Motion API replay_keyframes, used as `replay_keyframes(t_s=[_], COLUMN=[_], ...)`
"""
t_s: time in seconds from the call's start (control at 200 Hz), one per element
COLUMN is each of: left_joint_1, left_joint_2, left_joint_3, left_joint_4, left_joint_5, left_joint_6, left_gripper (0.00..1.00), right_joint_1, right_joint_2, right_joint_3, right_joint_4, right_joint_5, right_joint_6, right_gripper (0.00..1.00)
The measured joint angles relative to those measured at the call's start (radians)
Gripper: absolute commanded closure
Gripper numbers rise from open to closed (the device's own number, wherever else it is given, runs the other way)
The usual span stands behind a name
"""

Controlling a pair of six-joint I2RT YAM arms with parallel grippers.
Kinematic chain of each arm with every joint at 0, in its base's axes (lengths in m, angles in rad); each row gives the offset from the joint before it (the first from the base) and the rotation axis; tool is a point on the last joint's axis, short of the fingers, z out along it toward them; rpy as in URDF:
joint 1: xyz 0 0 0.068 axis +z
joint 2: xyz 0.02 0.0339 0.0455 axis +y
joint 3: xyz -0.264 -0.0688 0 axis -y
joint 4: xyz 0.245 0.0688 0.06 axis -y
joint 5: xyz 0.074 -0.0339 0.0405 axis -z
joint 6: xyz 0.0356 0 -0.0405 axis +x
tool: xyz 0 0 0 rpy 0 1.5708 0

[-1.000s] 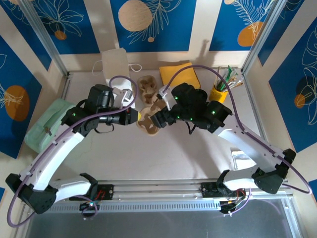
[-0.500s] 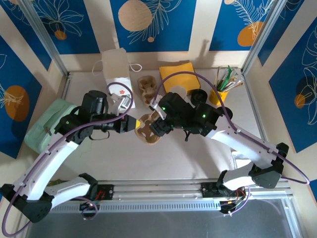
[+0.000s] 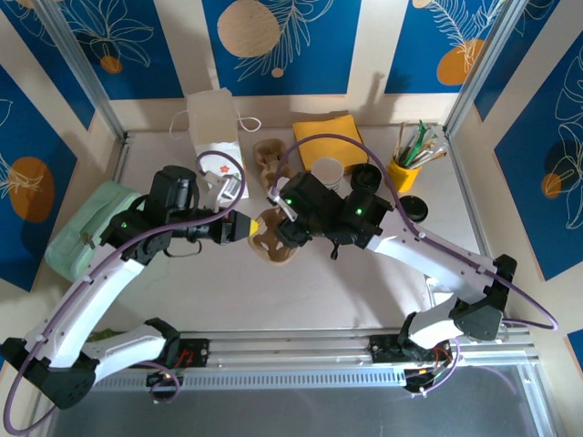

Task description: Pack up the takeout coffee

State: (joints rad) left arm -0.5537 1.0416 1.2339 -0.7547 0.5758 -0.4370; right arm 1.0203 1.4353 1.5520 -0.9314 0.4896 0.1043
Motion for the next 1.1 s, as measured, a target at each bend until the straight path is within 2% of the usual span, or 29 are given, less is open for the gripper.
replay_keyframes(t_s=[0.065,0.205,0.27,0.54,0.84,1.1], left_joint_1=[0.000,0.000,0.000,0.000,0.000,0.000], left_joint_2=[0.000,0.000,0.000,0.000,0.000,0.000], left_joint_3=[-0.002,-0.003,-0.003,-0.003,-0.003,-0.006], left_joint_4=[0.006,0.007,0.007,0.007,0.010,0.014], left_joint_5=[0.000,0.000,0.000,0.000,0.000,0.000], left_joint_6=[0.000,-0.002,-0.002,-0.003,-0.010,-0.011], left_gripper=[1.00,1.00,1.00,1.00,1.00,1.00], right_joint_1=[0.001,0.001,0.001,0.001,0.000,0.000], right_joint_2=[-0.004,-0.028,-0.038,-0.048,-0.050,-0.050], right_joint_3=[-0.001,-0.010,-0.010,-0.018,-0.030,-0.030], right_joint_4=[0.003,0.006,0.010,0.025,0.028,0.027], right_joint_5=[0.001,0.001,0.001,0.001,0.001,0.000], right_joint_6=[0.000,-0.001,0.002,0.004,0.003,0.000], right_gripper=[0.41,0.29,0.28,0.34,0.31,0.43])
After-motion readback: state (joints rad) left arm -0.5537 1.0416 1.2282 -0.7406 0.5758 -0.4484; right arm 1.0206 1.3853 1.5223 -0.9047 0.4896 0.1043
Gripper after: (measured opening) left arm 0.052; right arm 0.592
